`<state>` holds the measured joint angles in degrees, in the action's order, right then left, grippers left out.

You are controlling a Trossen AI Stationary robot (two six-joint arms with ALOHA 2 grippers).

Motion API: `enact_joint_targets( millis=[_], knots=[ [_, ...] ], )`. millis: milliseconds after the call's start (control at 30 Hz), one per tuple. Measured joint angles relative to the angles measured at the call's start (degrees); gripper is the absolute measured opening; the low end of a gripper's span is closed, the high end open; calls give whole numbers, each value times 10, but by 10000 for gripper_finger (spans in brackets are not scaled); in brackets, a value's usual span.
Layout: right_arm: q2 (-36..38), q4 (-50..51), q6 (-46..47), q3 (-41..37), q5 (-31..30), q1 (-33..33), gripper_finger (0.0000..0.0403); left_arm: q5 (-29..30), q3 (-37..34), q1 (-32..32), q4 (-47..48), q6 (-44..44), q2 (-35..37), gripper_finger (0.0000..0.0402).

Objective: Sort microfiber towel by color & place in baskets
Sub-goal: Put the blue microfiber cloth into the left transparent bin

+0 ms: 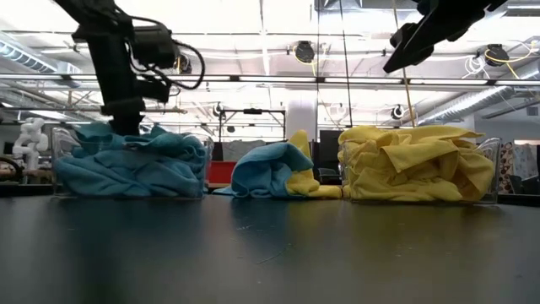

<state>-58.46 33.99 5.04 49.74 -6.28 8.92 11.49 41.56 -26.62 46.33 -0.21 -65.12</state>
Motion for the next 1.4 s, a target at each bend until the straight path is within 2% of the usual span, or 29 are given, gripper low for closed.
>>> enact_joint_targets(
  millis=[100, 400, 567, 733, 967, 1400],
  knots=[
    [0, 0, 1, 0, -2, 2, 286, -17, 0, -14, -11, 11, -23, 32],
    [0, 0, 3, 0, -12, 2, 286, -19, -12, -40, -47, 26, -101, 82],
    [0, 0, 3, 0, -12, 2, 286, -19, -12, -41, -53, 36, -118, 115],
    [0, 0, 3, 0, -12, 2, 286, -18, -11, -41, -47, 37, -115, 156],
    [0, 0, 3, 0, -12, 2, 286, -25, 36, -36, 23, 21, -106, 200],
    [0, -6, 0, 0, -13, 2, 286, -34, 110, 10, 86, 5, -15, 210]
  ],
)
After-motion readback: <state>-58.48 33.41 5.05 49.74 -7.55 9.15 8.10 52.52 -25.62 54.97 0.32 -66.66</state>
